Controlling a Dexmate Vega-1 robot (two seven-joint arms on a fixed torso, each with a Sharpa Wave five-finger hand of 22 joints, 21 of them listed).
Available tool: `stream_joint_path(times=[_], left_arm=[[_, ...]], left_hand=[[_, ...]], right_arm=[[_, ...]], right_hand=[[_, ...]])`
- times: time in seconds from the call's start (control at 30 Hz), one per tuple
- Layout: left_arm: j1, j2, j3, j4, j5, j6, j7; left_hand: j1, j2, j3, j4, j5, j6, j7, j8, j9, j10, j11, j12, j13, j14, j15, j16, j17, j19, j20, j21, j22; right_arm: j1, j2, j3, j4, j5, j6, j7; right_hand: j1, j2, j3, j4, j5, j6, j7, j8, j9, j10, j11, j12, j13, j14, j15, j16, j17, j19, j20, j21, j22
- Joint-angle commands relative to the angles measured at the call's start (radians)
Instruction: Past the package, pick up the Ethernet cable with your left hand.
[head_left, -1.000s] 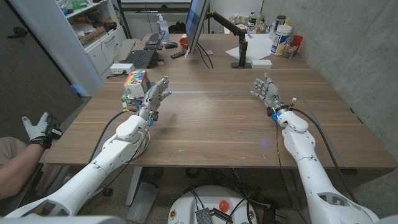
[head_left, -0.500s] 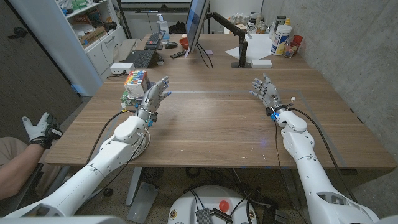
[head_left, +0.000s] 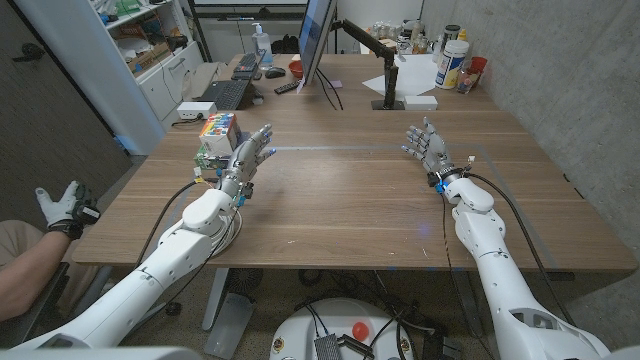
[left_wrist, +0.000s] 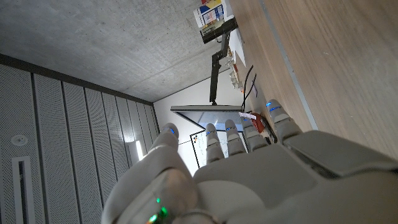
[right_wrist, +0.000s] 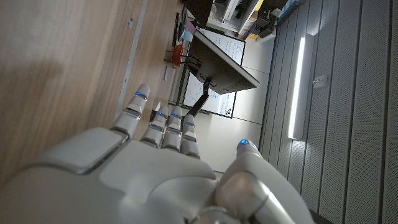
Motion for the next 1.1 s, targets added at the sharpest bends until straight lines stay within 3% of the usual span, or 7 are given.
stream_joint_path(times=[0.03,0.43,0.6,1.1], left_arm=[[0.037,0.028,-0.012,-0.051,0.007,0.0,0.01],[0.082,0.065,-0.033,-0.107,0.014,0.007,0.024],[0.098,0.072,-0.039,-0.114,0.007,-0.007,0.012],[0.176,0.132,-0.065,-0.18,0.042,-0.013,0.023]], left_hand=[[0.001,-0.003,0.007,0.001,0.005,0.001,0.0,0.004,0.003,0.005,0.001,0.005,0.002,-0.005,0.002,0.006,0.002,-0.009,0.002,0.006,0.002],[0.001,-0.004,0.009,-0.001,0.006,0.001,0.007,0.004,0.003,0.006,0.008,0.006,0.001,-0.011,0.0,0.005,0.001,-0.011,-0.002,0.006,0.001],[0.004,-0.002,0.011,-0.003,0.006,0.003,0.011,0.005,0.003,0.007,0.014,0.006,0.0,-0.013,-0.002,0.004,0.001,-0.021,-0.03,0.003,-0.001],[0.007,-0.001,0.015,-0.006,0.006,0.007,0.013,0.006,0.003,0.007,0.012,0.006,-0.002,-0.024,-0.004,0.002,0.0,-0.023,-0.031,0.003,-0.003]], right_arm=[[-0.001,-0.005,-0.006,-0.002,-0.005,0.0,0.0],[0.002,-0.008,-0.009,0.003,-0.01,0.002,-0.003],[0.002,-0.009,-0.01,0.003,-0.011,0.001,-0.003],[0.002,-0.011,-0.014,0.003,-0.016,0.006,-0.008]], right_hand=[[-0.002,-0.003,-0.002,-0.001,0.004,-0.011,0.001,-0.001,0.005,-0.004,0.001,0.002,0.002,-0.004,0.01,0.005,0.002,0.002,0.002,0.0,0.006],[-0.002,-0.004,-0.002,-0.001,0.004,-0.018,0.003,-0.003,0.005,-0.009,0.003,0.001,0.002,-0.009,0.012,0.005,0.002,-0.002,0.002,-0.005,0.006],[-0.002,-0.004,-0.003,-0.001,0.004,-0.019,0.004,-0.002,0.005,-0.01,0.005,0.001,0.002,-0.011,0.011,0.004,0.002,-0.002,0.001,-0.006,0.006],[-0.002,-0.004,-0.003,-0.002,0.004,-0.021,0.006,-0.001,0.005,-0.013,0.004,0.002,0.002,-0.015,0.012,0.004,0.002,-0.003,0.0,-0.01,0.006]])
